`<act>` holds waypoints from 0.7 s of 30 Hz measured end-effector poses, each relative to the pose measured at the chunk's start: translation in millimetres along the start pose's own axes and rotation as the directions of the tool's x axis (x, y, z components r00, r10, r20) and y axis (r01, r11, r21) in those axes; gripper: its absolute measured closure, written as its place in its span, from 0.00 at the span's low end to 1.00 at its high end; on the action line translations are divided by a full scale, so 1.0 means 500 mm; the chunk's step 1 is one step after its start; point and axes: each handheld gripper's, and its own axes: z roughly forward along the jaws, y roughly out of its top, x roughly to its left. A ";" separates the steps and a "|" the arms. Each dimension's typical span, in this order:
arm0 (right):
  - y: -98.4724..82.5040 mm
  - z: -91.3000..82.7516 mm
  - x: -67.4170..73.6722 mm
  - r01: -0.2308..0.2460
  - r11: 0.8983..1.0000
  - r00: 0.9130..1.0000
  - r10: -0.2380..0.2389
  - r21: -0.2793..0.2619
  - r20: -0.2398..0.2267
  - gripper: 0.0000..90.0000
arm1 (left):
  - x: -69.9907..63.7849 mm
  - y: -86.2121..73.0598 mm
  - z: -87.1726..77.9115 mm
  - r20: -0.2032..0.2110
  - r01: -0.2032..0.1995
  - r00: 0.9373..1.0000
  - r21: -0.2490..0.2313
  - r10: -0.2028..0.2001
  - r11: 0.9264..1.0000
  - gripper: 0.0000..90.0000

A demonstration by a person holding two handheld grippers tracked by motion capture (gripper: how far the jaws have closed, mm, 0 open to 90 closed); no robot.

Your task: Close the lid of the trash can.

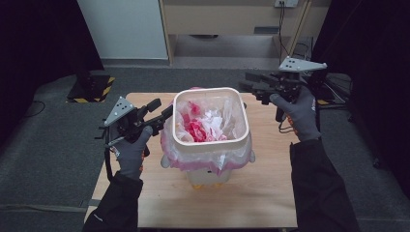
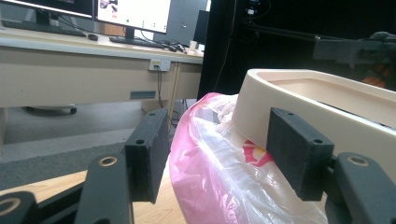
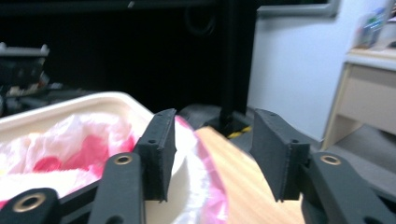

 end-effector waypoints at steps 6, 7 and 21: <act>-0.006 0.041 0.002 -0.001 0.997 0.999 0.004 0.073 -0.046 0.58 | 0.001 0.003 -0.001 -0.002 -0.006 1.000 0.013 0.006 1.000 0.43; -0.008 0.046 0.001 0.000 0.996 0.999 0.005 0.088 -0.049 0.58 | 0.003 0.003 -0.003 -0.004 -0.006 1.000 0.015 0.006 1.000 0.43; 0.006 0.067 0.012 0.017 0.981 0.992 0.007 0.193 -0.123 0.70 | 0.009 0.000 -0.008 0.001 -0.003 1.000 0.021 0.003 1.000 0.42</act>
